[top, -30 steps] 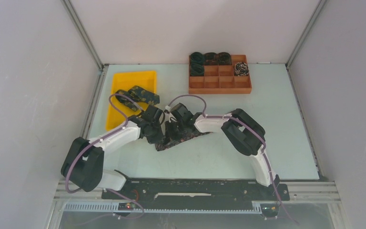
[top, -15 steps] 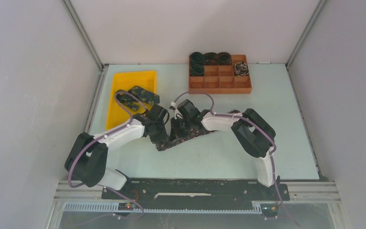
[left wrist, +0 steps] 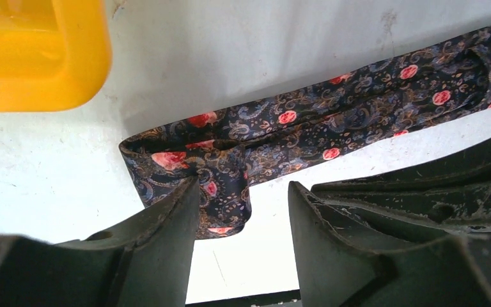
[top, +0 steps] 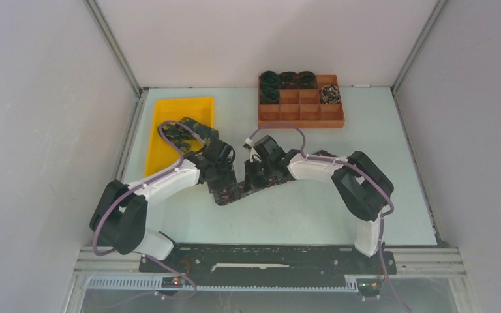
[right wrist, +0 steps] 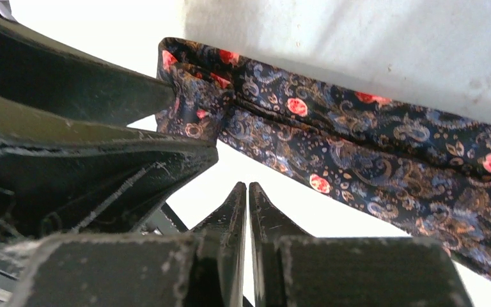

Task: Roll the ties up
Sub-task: Roll the tie at the center of the board.

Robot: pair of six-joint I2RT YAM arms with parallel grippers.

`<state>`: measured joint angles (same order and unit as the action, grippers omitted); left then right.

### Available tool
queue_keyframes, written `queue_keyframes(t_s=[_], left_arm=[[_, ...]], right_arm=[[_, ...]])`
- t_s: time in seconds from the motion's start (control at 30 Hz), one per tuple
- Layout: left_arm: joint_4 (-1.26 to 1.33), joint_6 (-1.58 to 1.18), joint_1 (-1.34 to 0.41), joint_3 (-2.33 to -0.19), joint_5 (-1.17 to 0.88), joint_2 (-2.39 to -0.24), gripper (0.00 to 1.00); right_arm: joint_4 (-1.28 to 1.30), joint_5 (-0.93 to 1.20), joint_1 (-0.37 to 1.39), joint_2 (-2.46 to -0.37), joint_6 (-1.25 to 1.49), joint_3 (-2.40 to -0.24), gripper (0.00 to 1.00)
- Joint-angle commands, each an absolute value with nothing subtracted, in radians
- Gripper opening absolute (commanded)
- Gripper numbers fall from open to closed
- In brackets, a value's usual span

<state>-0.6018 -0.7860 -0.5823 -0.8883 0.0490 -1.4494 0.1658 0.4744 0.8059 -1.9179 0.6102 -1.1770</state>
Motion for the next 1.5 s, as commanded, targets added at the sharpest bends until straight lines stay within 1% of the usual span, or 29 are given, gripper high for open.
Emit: queue_keyframes(t_s=[0.0,0.1,0.37,0.53,0.8,1.1,1.47], left_arm=[[-0.615,-0.779,-0.591,-0.937,0.053,-1.411,0.58],[-0.636,-0.766,-0.591,-0.950,0.060,-1.400,0.57],[-0.690,-0.674,-0.534,-1.019,0.090,-1.407,0.51],[-0.729,-0.591,-0.478,-1.086,0.113,-1.508,0.45],[-0.753,-0.507,-0.450,-1.196,0.108,-1.691,0.41],[-0.770,-0.463,-0.448,-1.247,0.097,-1.816,0.37],[-0.786,-0.452,-0.446,-1.246,0.047,-1.849,0.33]], right_arm=[[0.168,0.424,0.813,-1.827,0.587,-1.141,0.07],[0.156,0.384,0.834,-1.798,0.588,-1.117,0.07],[0.105,0.202,0.952,-1.728,0.577,-1.049,0.05],[0.067,0.089,1.036,-1.743,0.569,-1.045,0.05],[-0.037,-0.034,1.112,-1.823,0.559,-1.046,0.05],[-0.064,-0.080,1.126,-1.909,0.545,-1.073,0.03],[-0.089,-0.072,1.127,-1.986,0.531,-1.124,0.02]])
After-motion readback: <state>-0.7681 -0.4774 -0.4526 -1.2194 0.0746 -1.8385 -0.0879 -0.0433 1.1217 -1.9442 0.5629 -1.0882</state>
